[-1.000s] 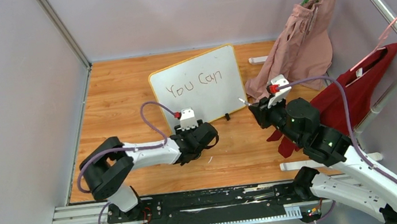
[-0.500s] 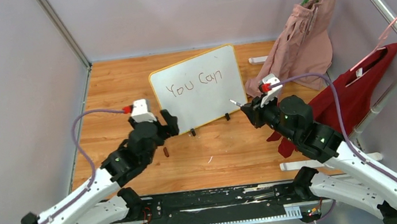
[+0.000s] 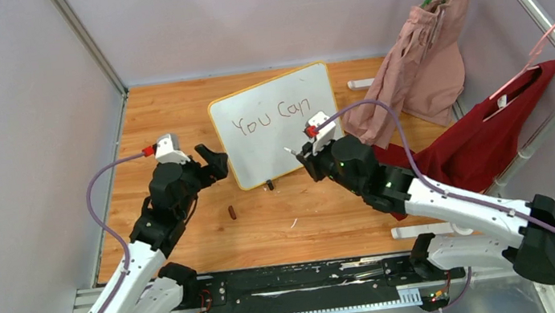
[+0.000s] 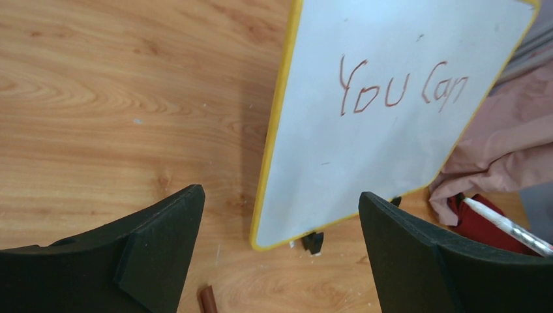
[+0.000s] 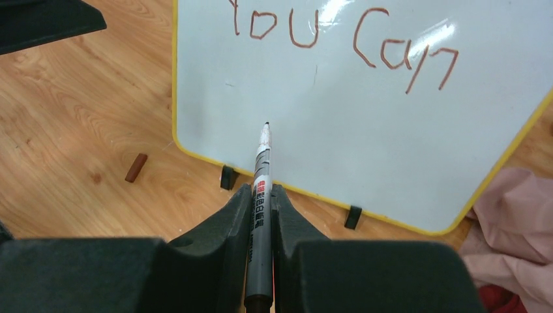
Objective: Write a sentence on the whiteboard
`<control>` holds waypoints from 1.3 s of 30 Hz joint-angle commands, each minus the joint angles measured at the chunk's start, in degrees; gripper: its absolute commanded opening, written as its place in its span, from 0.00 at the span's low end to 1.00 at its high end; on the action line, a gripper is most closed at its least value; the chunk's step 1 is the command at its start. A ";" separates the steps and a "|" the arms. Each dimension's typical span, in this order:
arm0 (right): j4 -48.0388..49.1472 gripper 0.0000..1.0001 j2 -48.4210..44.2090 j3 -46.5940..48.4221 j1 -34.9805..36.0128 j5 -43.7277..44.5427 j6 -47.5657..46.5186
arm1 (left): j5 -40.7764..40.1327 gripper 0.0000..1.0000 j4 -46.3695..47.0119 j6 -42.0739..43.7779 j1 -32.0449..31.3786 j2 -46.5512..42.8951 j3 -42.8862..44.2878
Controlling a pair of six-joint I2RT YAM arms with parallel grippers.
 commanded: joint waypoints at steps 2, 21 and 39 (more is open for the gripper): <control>13.25 0.09 5.54 -0.61 1.99 3.98 -2.66 | 4.37 0.92 17.24 6.55 1.27 -4.13 -5.38; 17.37 0.00 11.31 -0.26 2.74 0.35 0.25 | 19.78 0.88 45.76 -13.25 9.99 8.55 -21.33; 16.42 0.00 7.21 -2.88 2.80 -2.45 -1.49 | 32.36 0.71 89.65 -15.56 16.82 39.43 -26.24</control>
